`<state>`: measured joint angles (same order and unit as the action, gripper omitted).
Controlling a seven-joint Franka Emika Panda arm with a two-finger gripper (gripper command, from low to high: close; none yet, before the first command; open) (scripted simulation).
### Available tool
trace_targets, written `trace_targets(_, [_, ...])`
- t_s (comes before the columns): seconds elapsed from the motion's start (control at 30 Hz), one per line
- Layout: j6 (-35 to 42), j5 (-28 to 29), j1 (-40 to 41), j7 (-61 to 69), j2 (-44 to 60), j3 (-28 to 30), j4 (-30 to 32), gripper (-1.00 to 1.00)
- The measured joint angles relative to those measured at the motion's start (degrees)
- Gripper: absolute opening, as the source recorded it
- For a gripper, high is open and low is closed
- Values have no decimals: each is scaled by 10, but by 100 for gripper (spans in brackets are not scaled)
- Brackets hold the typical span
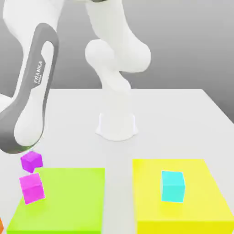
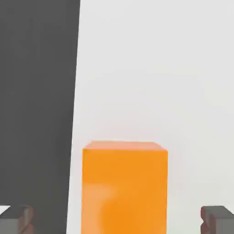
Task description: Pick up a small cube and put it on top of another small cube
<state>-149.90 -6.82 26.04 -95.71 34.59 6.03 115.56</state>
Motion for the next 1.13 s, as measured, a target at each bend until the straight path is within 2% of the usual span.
trace_targets(0.03, [-9, -2, 2, 1, 12, -2, -3, -100])
trace_targets(0.23, [-15, -4, 2, 2, 18, -3, -4, -100])
trace_targets(0.4, [43, 9, -7, -4, -60, 9, 16, -100])
trace_targets(0.87, [100, 67, -25, 131, -345, -10, 241, -100])
trace_targets(1.0, [26, 59, -23, 147, -295, -14, 267, -100])
trace_targets(1.03, [13, 58, -21, 148, -285, -15, 269, 100])
trace_targets(1.13, [13, 58, -21, 148, -285, -15, 269, 100])
